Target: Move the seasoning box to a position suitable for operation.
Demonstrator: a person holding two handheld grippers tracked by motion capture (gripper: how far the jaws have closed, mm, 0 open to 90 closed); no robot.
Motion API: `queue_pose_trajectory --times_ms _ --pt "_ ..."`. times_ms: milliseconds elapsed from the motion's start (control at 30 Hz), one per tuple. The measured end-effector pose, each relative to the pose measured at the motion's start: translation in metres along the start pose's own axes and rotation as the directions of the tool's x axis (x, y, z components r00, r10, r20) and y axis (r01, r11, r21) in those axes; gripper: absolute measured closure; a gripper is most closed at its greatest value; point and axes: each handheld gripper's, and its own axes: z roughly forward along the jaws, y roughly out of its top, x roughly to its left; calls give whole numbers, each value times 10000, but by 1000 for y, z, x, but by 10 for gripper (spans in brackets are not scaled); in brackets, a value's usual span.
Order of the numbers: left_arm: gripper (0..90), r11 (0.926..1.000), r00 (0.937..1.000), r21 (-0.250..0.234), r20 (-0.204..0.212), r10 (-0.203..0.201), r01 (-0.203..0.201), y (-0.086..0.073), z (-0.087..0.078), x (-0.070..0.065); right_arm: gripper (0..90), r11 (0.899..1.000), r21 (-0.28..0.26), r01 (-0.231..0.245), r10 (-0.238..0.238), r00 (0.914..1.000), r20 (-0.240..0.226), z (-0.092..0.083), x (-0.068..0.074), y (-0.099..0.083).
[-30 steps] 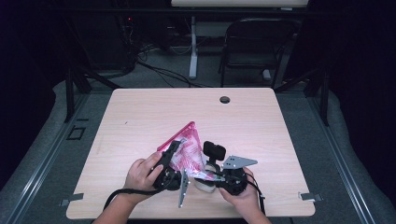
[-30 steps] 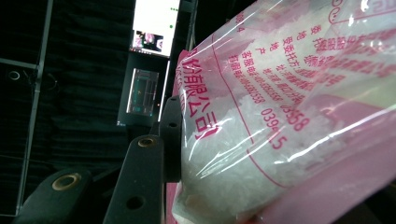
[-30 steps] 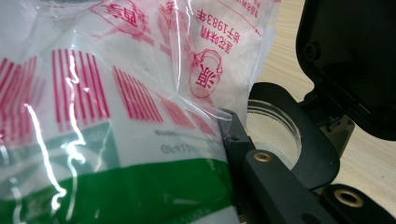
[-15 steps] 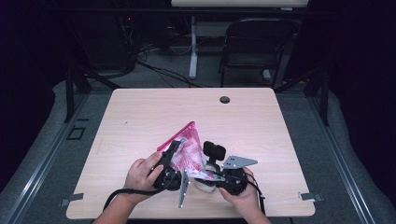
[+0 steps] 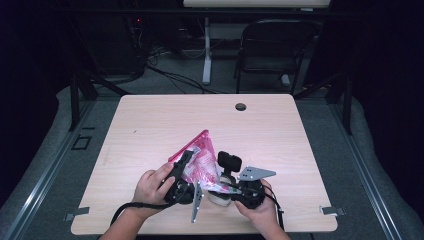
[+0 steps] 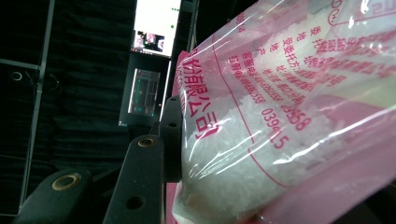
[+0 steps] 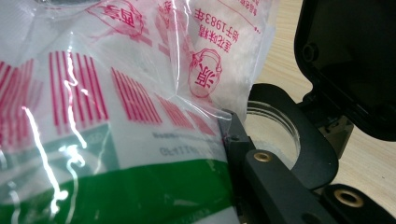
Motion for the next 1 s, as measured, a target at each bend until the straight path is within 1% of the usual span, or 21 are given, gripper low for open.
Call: queue_pose_trajectory --times_ms 533,800,933,1000 --pt "659 10000 9999 -48 -118 64 -64 1 -1 1 889 10000 5 1 -1 10000 -46 0 0 0" --pt "658 10000 10000 -9 -77 52 -52 1 -1 0 889 10000 25 -15 15 10000 -42 1 0 0" --pt "657 9999 9999 -79 -147 65 -66 1 -1 -1 890 10000 37 -41 42 10000 -68 1 -1 0" --pt "656 9999 9997 -103 -210 133 -135 1 -1 0 890 10000 28 -52 52 10000 -70 1 -1 0"
